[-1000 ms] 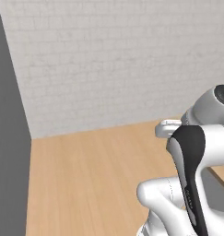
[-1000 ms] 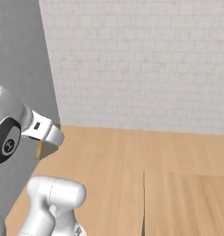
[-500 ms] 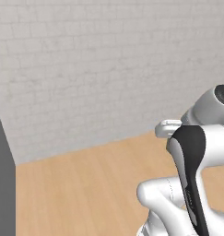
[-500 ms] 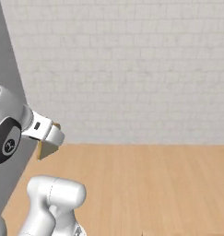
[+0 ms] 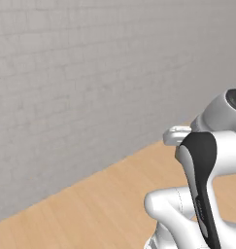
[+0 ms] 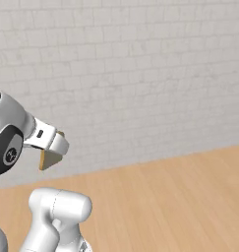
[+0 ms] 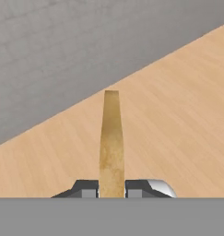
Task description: Start the toaster. Once the lever pops up, take the bread to the plate on the dining counter.
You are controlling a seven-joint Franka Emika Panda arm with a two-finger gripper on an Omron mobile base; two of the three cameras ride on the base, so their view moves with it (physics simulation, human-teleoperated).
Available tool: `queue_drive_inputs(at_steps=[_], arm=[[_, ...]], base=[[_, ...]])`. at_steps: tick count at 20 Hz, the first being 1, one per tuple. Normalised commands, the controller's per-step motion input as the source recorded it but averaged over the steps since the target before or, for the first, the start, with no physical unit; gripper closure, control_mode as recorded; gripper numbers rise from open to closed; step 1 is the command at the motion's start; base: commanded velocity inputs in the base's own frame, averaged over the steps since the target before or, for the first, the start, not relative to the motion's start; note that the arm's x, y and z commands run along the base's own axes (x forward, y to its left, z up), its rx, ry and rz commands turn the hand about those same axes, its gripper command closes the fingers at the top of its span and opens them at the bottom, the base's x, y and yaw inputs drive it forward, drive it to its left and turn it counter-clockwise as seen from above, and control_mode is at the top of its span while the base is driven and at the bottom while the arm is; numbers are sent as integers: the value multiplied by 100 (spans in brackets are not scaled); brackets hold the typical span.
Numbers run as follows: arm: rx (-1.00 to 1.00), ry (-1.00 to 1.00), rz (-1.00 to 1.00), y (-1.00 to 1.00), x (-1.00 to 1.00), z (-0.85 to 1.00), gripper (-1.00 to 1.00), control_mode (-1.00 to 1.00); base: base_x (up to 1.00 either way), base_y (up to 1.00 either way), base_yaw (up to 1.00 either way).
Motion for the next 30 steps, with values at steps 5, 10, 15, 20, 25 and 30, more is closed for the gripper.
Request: queue_drive_inputs(at_steps=[5,10,15,20,25,30], arm=[[0,0,0,0,0,0,100,100],[0,0,0,0,0,0,100,100],[0,0,0,0,0,0,100,100],[0,0,0,0,0,0,100,100],[0,0,0,0,0,0,100,100],[0,0,0,0,0,0,100,100]], base=[[64,10,-62],[53,9,-66],[52,7,-66],[56,12,-64],[70,27,-60],[79,39,-57]])
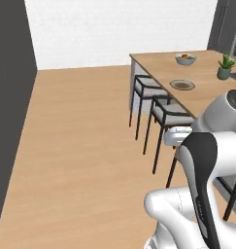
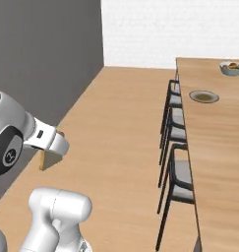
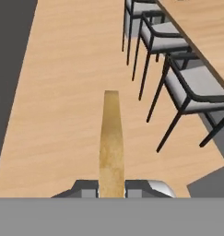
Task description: Start the toaster. Once the lever pops up, take the bread to the plate on the dining counter.
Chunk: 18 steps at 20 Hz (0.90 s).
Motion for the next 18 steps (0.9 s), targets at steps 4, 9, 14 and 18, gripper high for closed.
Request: queue_drive_inputs(at_steps=[4,9,14,18], arm=[[0,0,0,0,0,0,100,100],[0,0,0,0,0,0,100,100],[0,0,0,0,0,0,100,100],[0,0,0,0,0,0,100,100]], base=[[84,47,-55],[91,61,-49],[87,77,-43],[75,93,-42]])
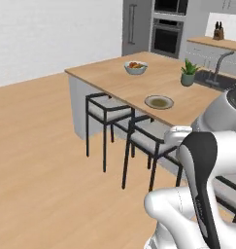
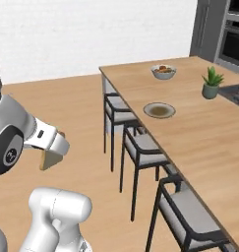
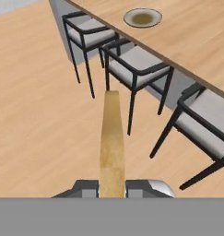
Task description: Start the toaster. Once the lever pops up, take the bread to the plate on the dining counter.
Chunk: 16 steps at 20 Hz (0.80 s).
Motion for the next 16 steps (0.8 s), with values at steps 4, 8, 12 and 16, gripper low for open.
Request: queue_drive_inputs(at_steps=[4,8,12,16], arm=[[0,0,0,0,0,0,100,100],[0,0,0,0,0,0,100,100],[0,0,0,0,0,0,100,100],[0,0,0,0,0,0,100,100]], base=[[73,94,-40],[74,88,-40],[72,77,-41],[69,62,-48]])
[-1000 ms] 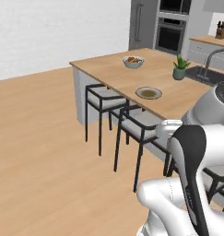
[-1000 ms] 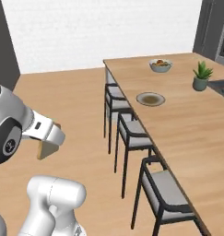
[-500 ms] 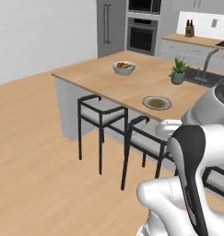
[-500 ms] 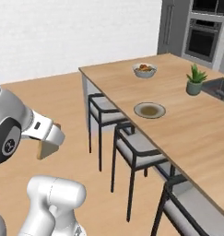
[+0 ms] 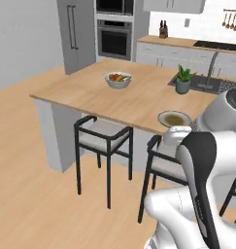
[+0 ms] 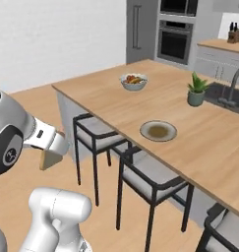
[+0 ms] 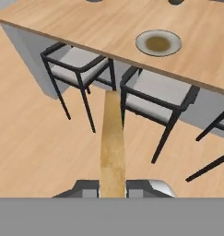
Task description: Start the toaster. Once the lever pops up, take the bread to the plate on the dining counter.
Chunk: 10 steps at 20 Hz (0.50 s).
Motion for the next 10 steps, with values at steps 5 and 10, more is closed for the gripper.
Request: queue_drive_inputs(at_steps=[5,10], arm=[[0,0,0,0,0,0,100,100],[0,0,0,0,0,0,100,100]], base=[[60,47,-60],[54,48,-64]])
